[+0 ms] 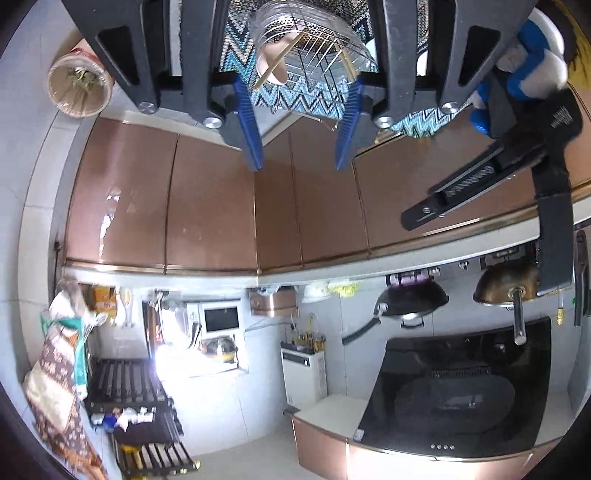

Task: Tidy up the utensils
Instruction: 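Open both grippers to drop the chopsticks into the wire holder, then withdraw both grippers from the holder back over the table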

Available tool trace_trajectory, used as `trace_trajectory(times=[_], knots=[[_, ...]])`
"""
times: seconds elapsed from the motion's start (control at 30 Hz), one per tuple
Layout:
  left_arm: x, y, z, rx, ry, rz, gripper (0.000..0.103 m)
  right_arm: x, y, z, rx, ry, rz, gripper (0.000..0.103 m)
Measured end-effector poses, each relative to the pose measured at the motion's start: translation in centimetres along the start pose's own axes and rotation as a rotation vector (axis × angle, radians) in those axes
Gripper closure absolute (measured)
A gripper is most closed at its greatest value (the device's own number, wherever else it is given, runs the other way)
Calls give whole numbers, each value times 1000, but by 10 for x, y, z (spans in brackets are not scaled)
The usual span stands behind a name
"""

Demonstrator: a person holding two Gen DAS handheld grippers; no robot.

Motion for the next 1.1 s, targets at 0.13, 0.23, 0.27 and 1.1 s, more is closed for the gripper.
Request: trace_trajectory(times=[0.13,0.23,0.27,1.1], knots=[[27,-8,-46,25,38,29,43,17,-9,-35,-13,49,-14,42],[42,-16,-78,45,52,43,36,27,-21,-63,-24,82,-31,28],[46,-20,-89,54,58,49,35,29,-24,-70,-24,89,-36,25],[48,-101,-274,154,24,13,32,47,-112,-197,138,175,-76,22]])
Point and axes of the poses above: each gripper's, at about its wrist camera, not at the fingertips, and z roughly the way its jaws point, y to its right, x to its top, the point moved 7 cm from there along z, roughly the way its jaws point, and after that the axes turned 1 degree about -y, right-handed, at the moved point
